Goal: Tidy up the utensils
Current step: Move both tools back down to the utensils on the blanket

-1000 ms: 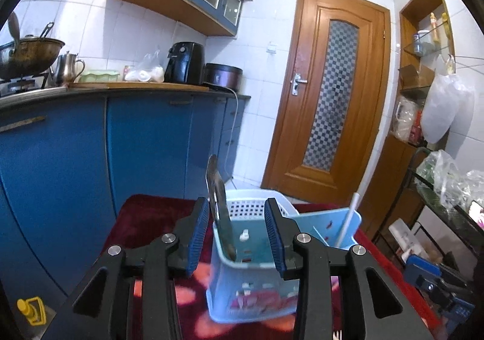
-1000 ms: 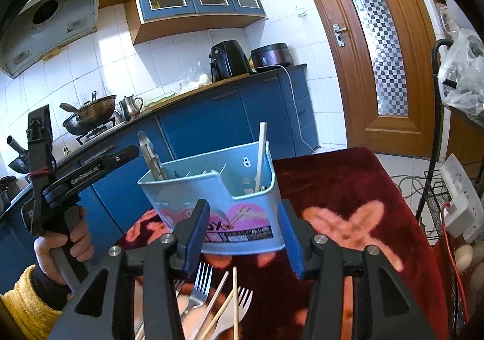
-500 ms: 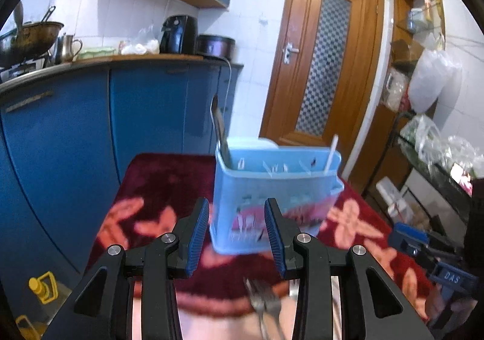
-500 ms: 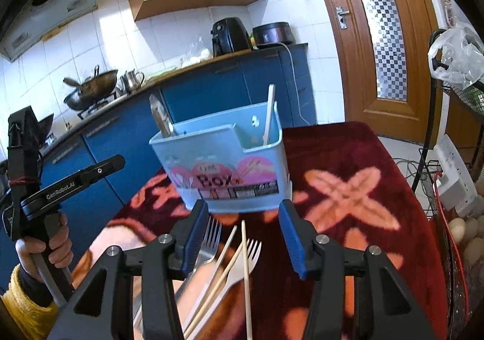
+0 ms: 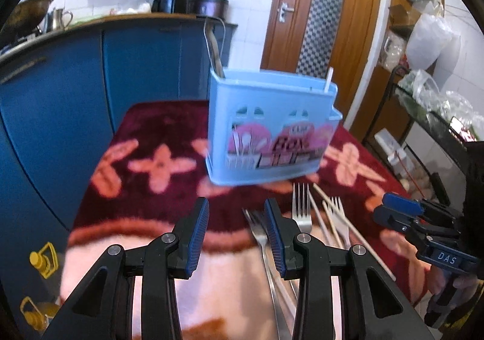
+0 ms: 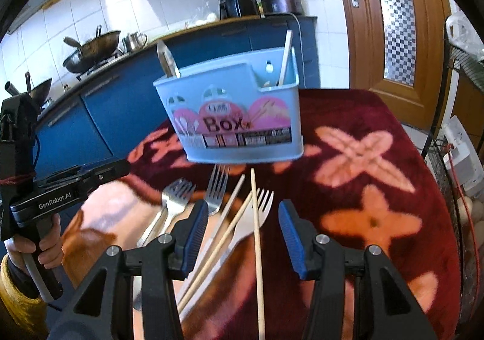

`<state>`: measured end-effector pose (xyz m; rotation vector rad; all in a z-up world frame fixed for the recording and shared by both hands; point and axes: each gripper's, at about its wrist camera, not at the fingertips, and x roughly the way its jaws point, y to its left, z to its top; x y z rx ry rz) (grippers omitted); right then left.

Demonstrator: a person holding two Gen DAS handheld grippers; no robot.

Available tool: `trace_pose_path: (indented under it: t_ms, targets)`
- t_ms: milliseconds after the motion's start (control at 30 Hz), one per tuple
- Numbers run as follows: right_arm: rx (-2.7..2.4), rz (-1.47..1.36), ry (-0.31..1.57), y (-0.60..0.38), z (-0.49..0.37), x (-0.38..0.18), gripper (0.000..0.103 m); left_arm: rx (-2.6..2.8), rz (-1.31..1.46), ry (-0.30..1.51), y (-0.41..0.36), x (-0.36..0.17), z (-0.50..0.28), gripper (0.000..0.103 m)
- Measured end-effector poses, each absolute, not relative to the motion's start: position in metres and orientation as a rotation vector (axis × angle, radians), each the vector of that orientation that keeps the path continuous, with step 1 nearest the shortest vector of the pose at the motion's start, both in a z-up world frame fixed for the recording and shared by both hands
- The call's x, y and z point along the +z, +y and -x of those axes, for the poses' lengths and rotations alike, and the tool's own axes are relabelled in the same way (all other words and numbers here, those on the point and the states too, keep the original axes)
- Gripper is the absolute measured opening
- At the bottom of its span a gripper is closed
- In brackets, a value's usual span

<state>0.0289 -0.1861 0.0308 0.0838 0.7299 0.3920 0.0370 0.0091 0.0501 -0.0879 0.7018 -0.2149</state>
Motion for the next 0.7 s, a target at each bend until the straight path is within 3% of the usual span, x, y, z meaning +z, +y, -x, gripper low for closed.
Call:
trace_pose_path:
  t_ms: [700]
  targets:
    - [0.376, -0.079, 0.859, -0.183, -0.043, -0.006, 0.052, -0.262, 0.088, 0.855, -0.014, -0.003, -0.060, 0.039]
